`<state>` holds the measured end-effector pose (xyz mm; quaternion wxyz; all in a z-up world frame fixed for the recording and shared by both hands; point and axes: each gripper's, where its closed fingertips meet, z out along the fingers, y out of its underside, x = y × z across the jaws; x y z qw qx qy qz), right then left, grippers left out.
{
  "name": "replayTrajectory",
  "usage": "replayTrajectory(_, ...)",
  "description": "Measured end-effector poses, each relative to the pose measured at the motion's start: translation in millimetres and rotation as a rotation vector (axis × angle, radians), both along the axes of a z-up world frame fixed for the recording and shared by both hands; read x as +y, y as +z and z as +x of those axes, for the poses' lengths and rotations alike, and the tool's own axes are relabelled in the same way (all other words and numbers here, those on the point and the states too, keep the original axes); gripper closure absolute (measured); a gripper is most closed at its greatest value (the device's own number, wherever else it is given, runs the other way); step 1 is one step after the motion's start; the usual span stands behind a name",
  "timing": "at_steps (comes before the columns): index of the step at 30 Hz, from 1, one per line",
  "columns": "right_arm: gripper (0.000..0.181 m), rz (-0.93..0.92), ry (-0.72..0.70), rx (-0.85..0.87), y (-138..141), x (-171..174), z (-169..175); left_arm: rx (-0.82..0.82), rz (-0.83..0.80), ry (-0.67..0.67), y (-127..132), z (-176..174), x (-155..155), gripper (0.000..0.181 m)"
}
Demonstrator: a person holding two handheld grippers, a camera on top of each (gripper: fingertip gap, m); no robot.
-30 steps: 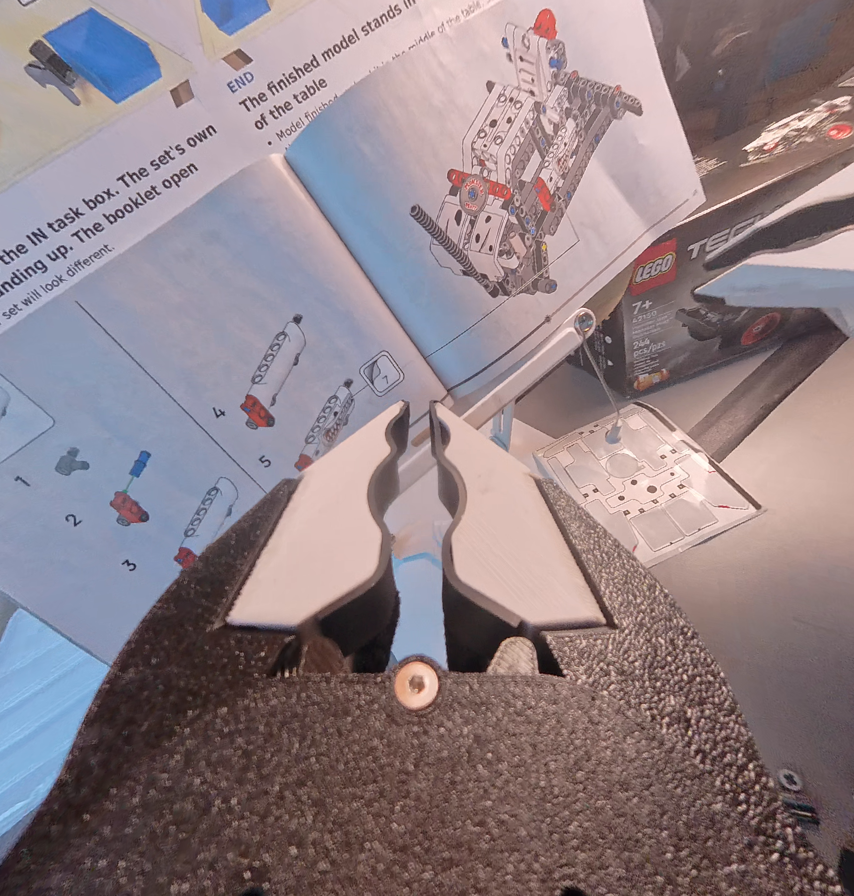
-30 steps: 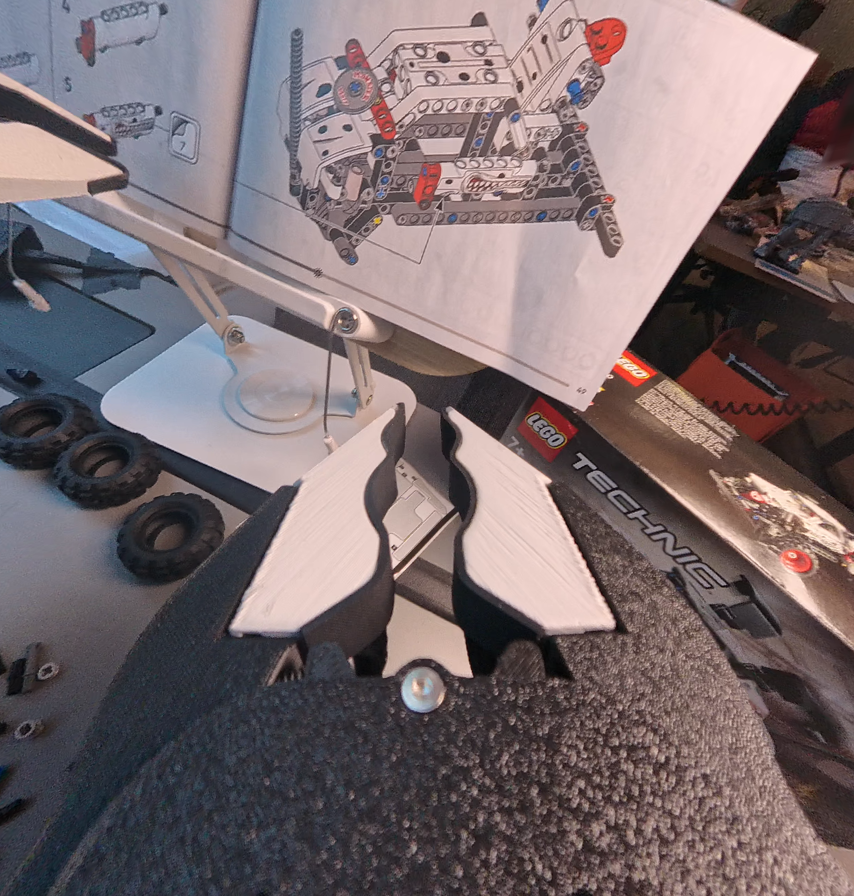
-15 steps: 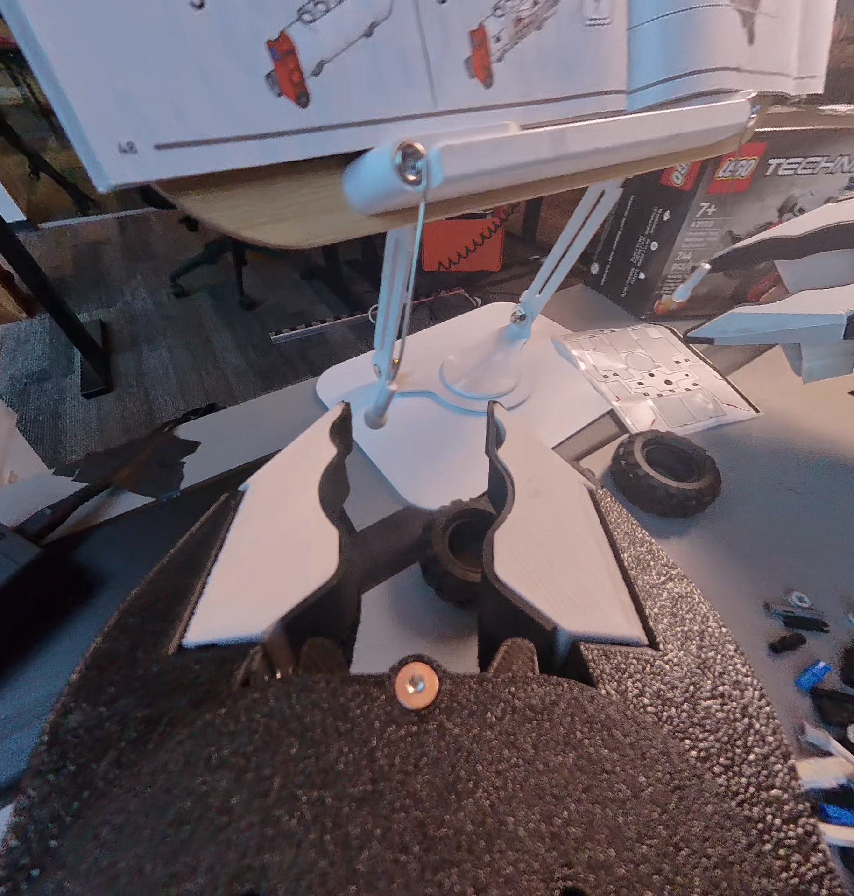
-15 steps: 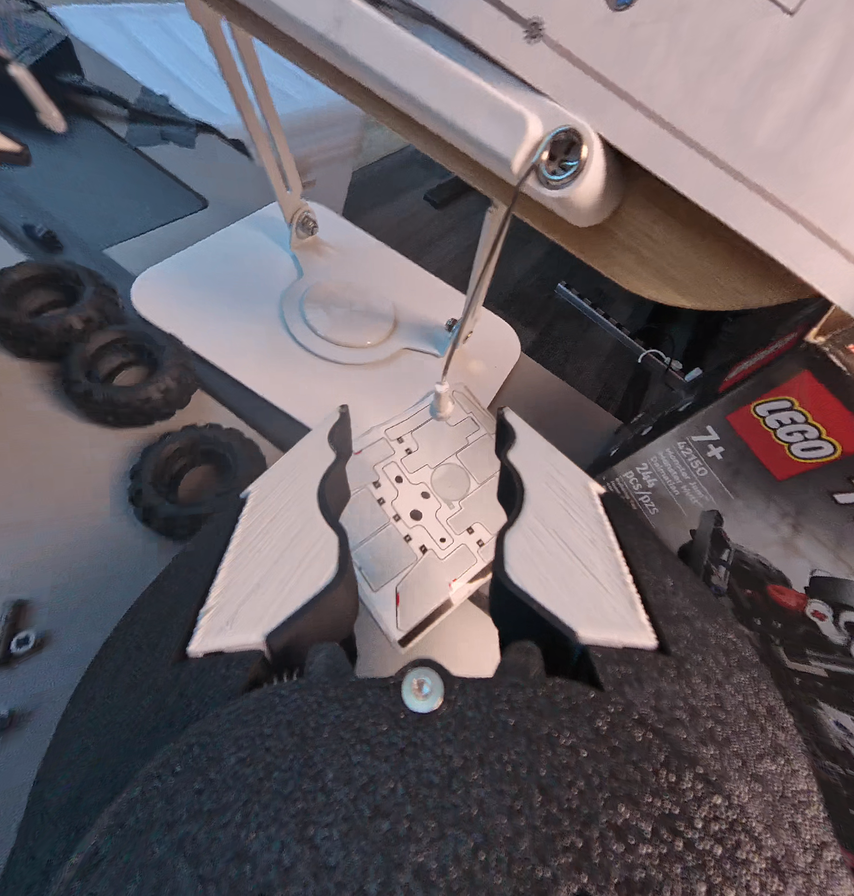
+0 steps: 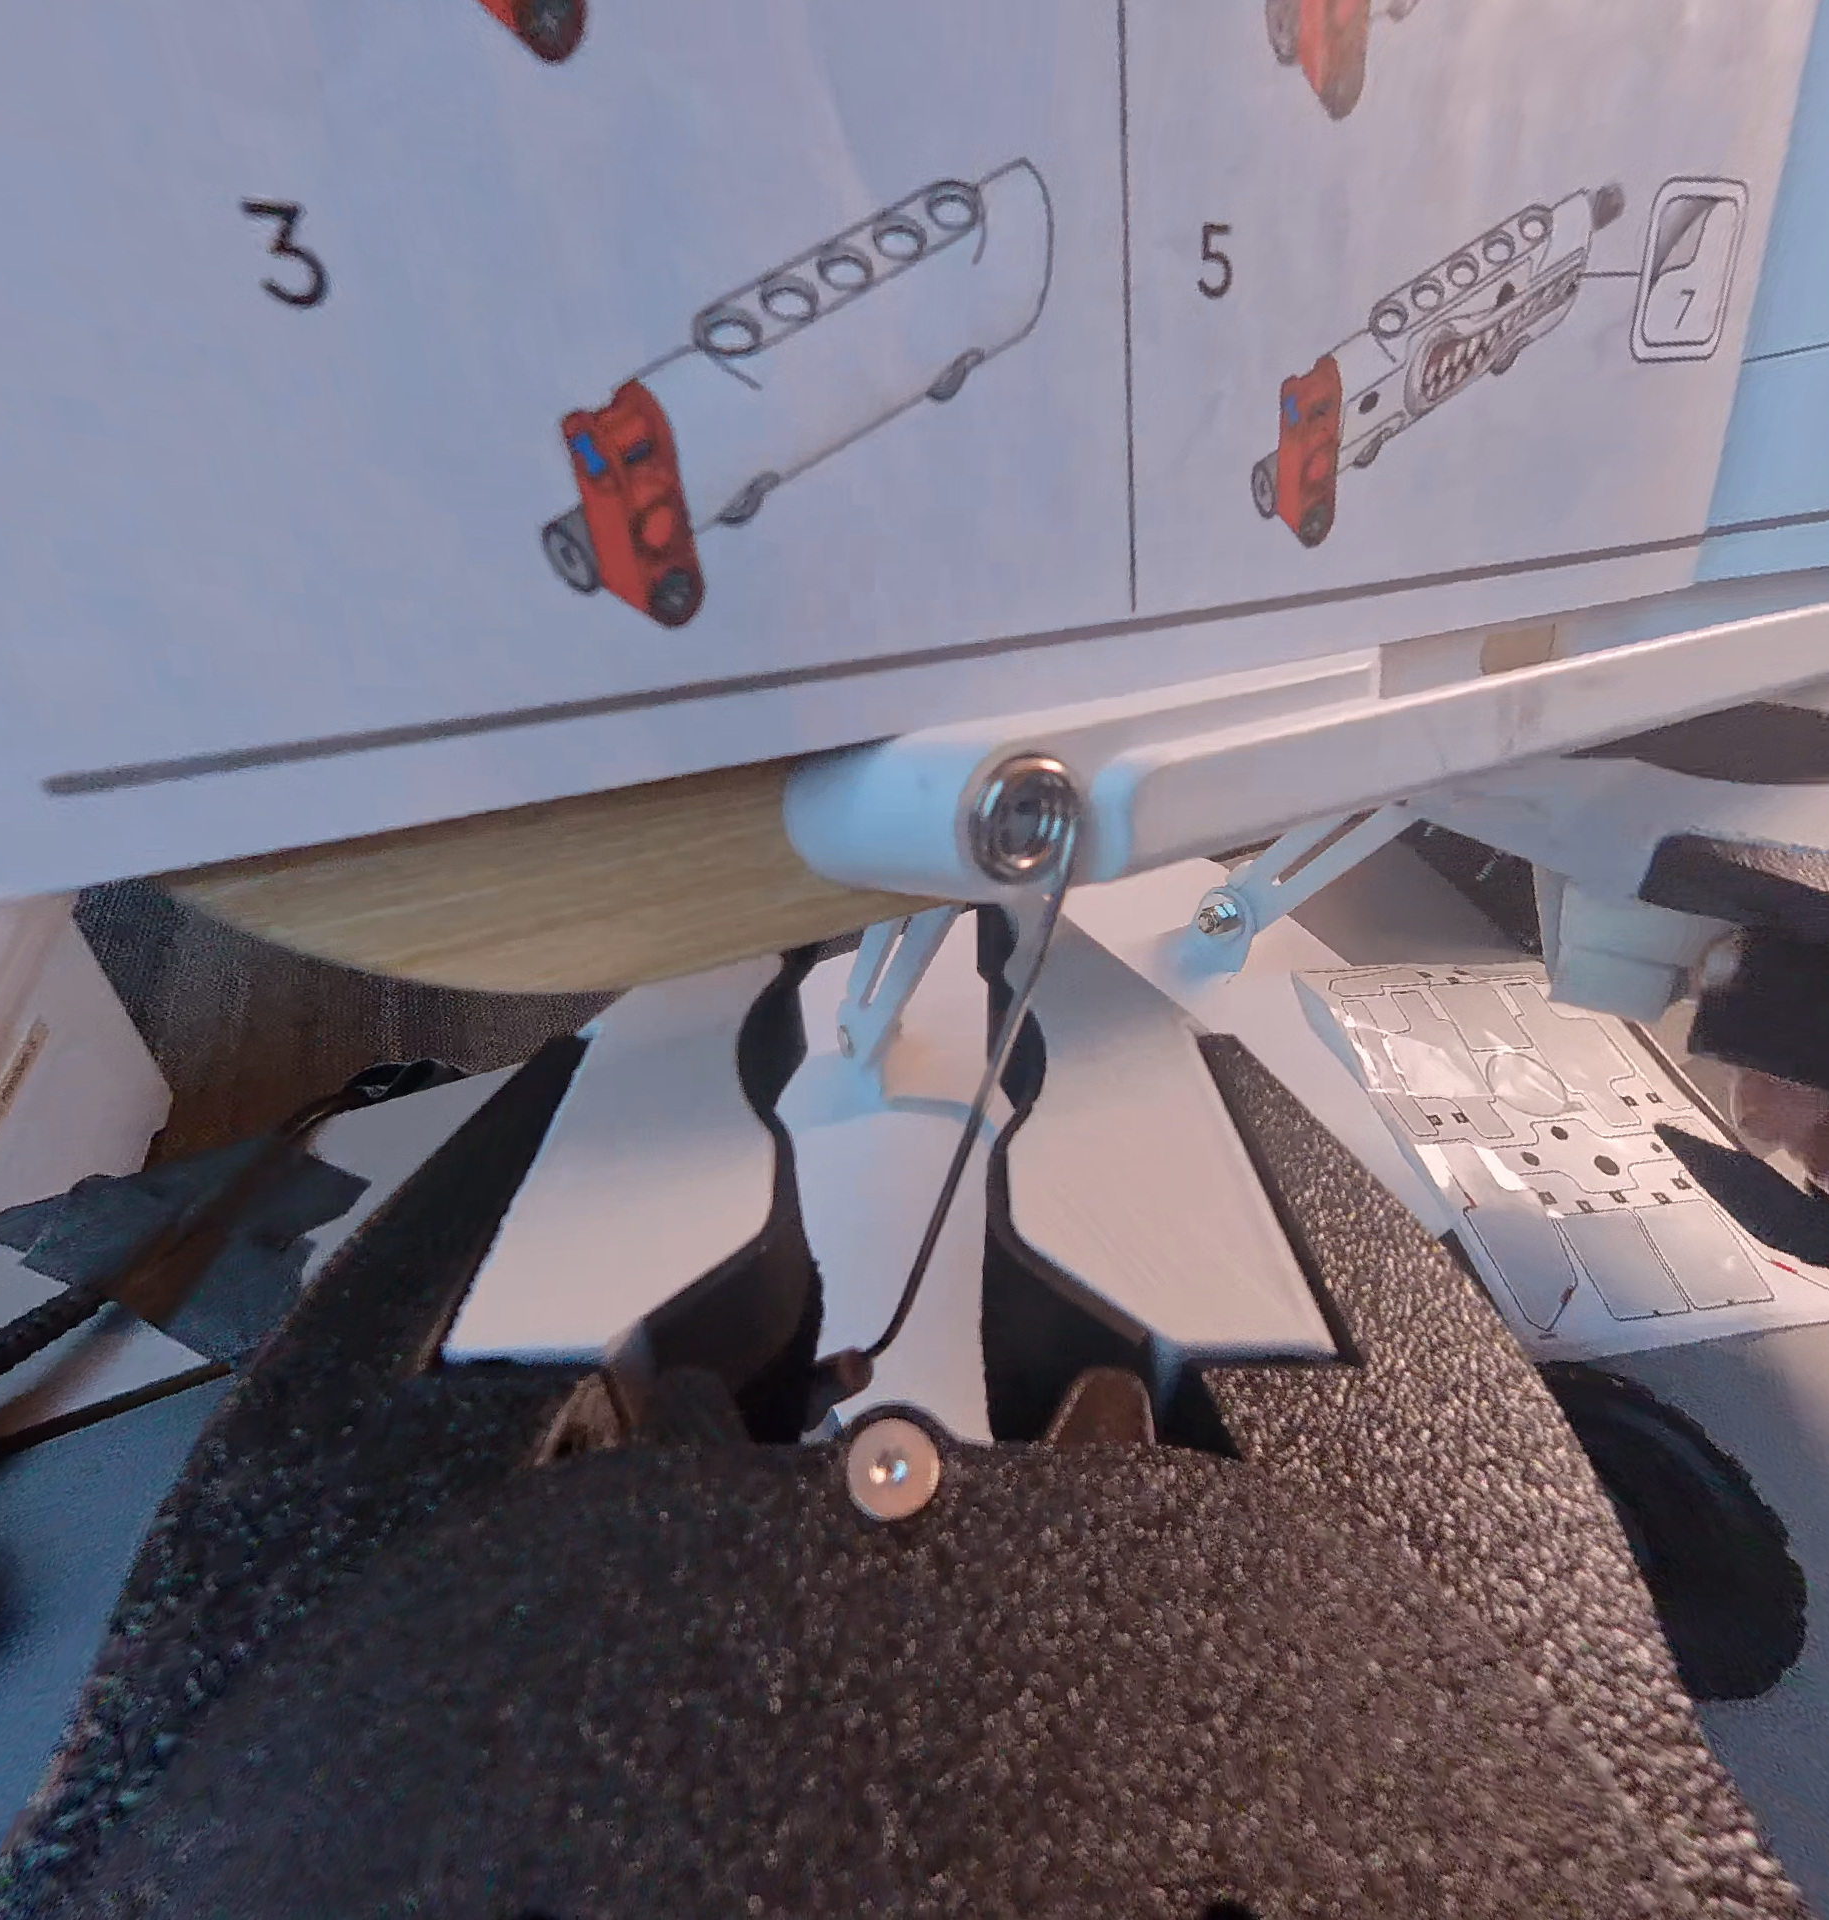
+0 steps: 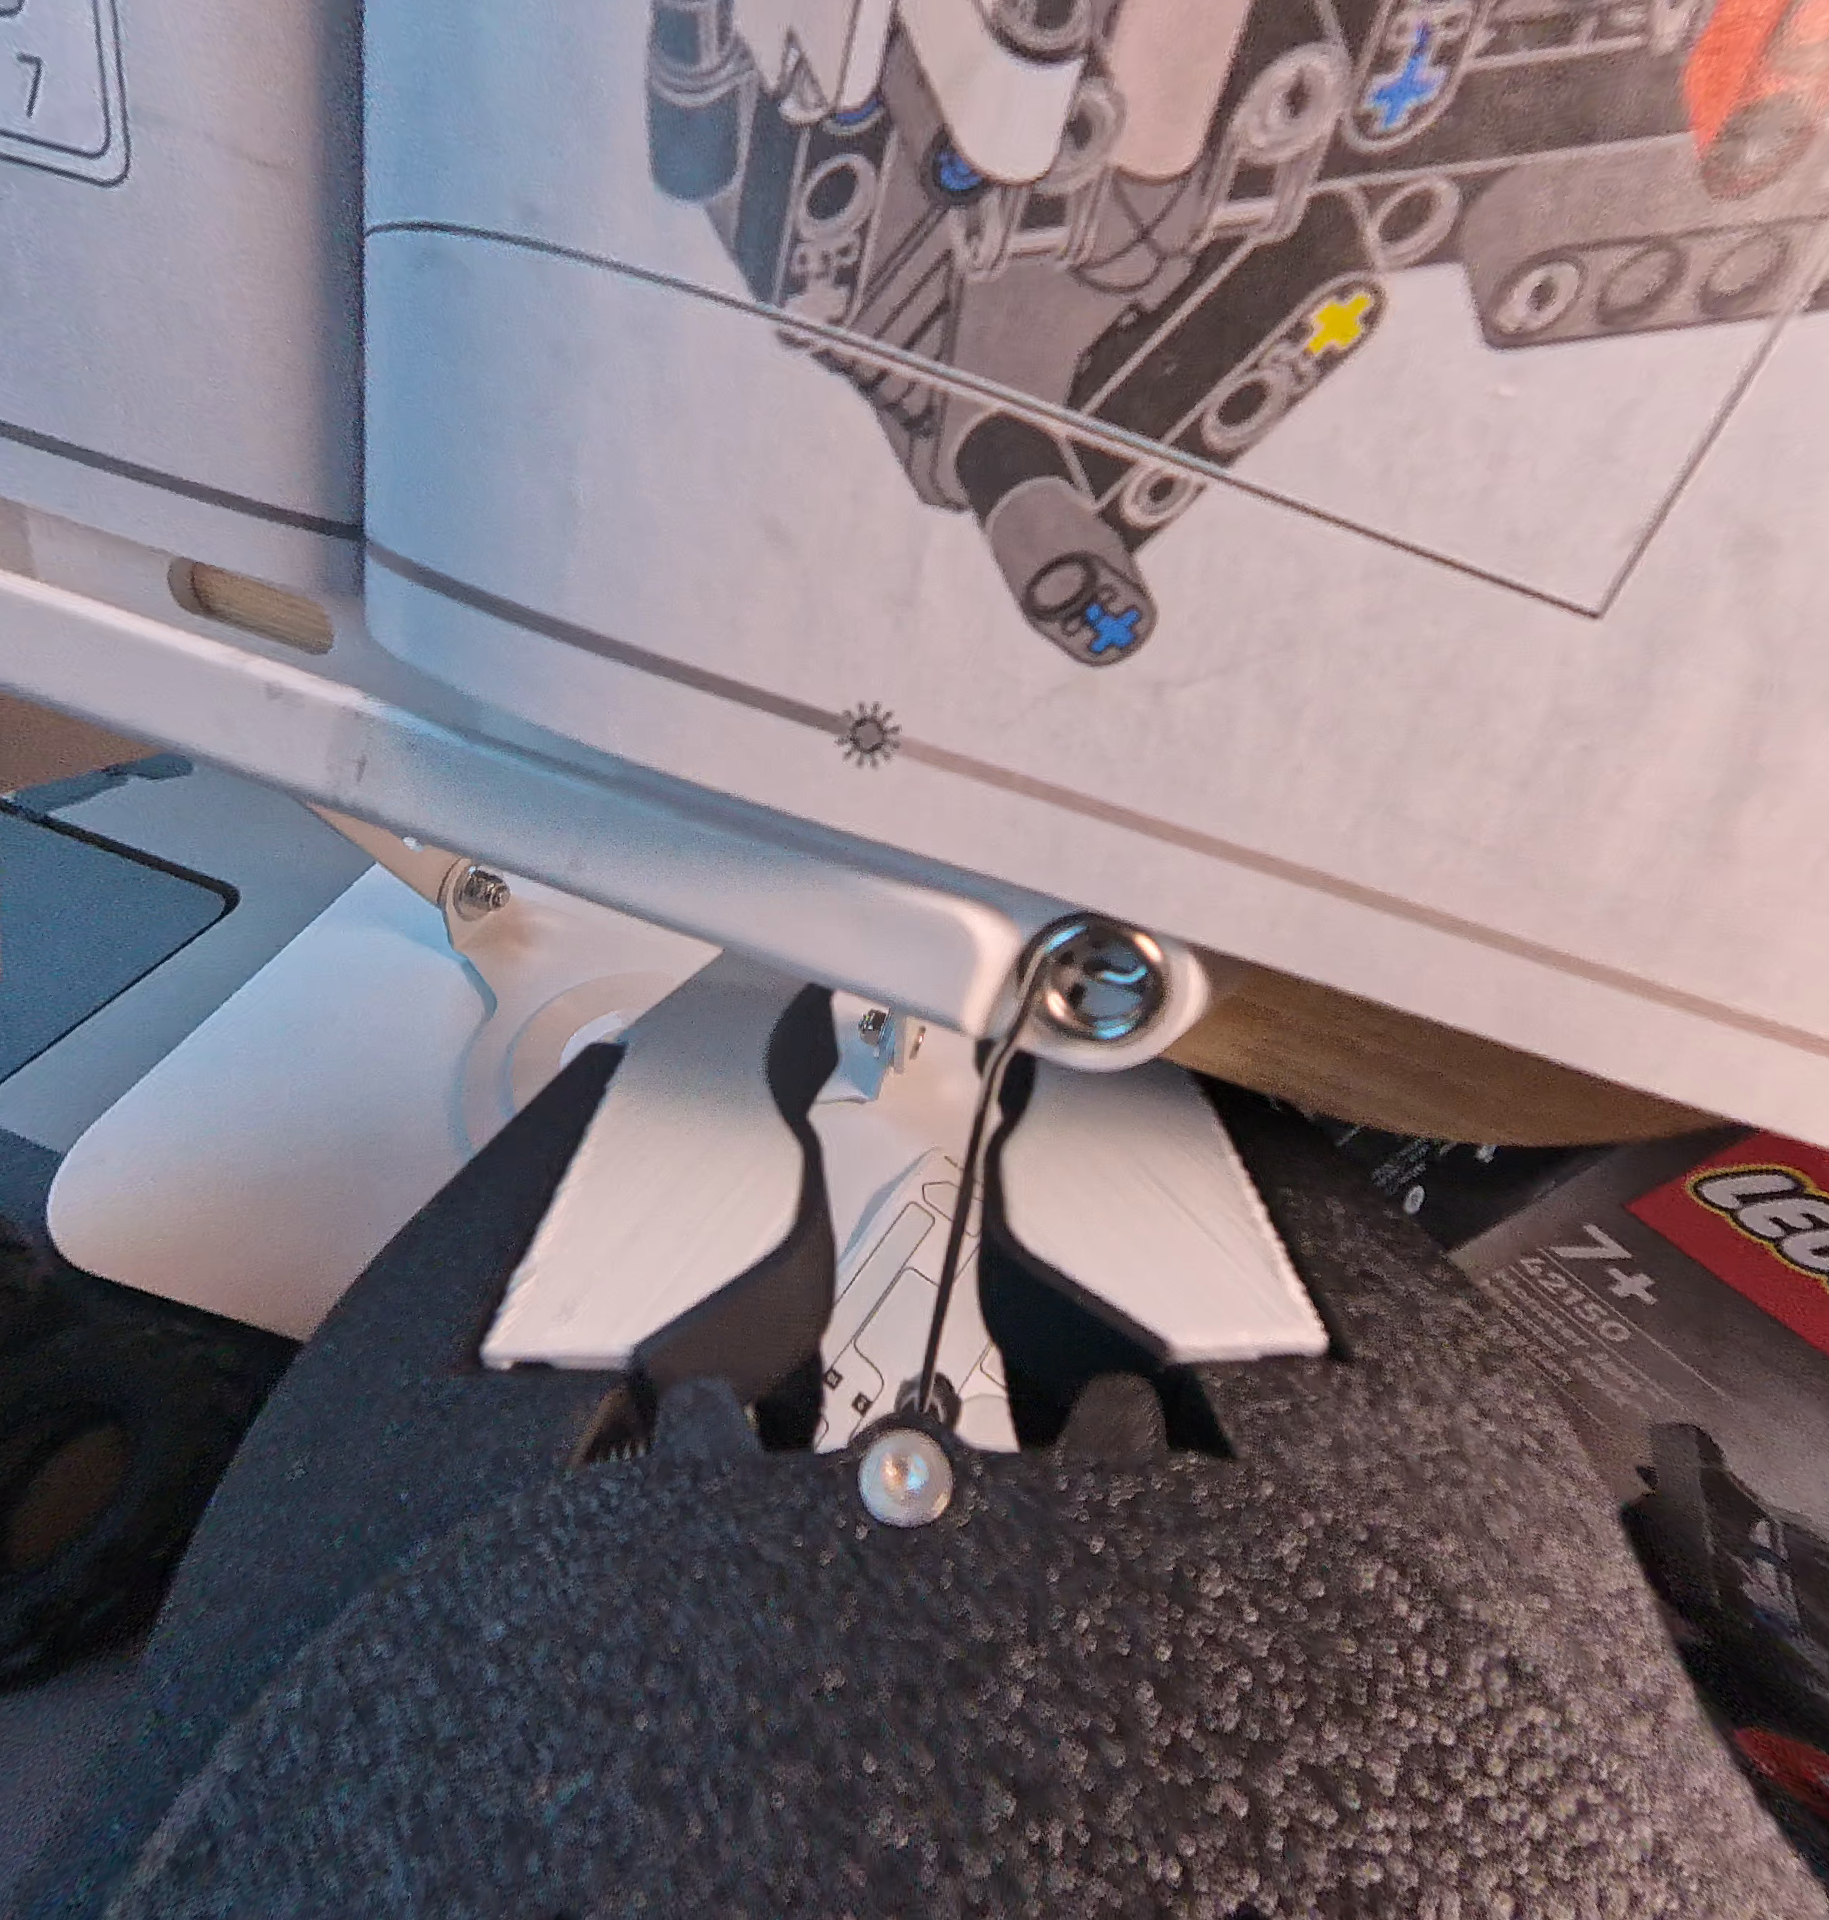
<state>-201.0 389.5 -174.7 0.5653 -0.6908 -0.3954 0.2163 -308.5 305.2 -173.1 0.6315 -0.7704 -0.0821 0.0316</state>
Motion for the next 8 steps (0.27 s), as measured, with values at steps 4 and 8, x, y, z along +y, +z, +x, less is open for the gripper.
replayTrajectory(4,0.176,0.002,-0.025,0.011,1.3,3.2,1.2,0.040,-0.021,0.008,-1.2,6.8,2.9,0.171)
replayTrajectory(8,0.178,-0.026,-0.042,0.007,1.0,1.3,3.5,0.058,-0.093,0.007,-2.0,7.8,1.1,0.173)
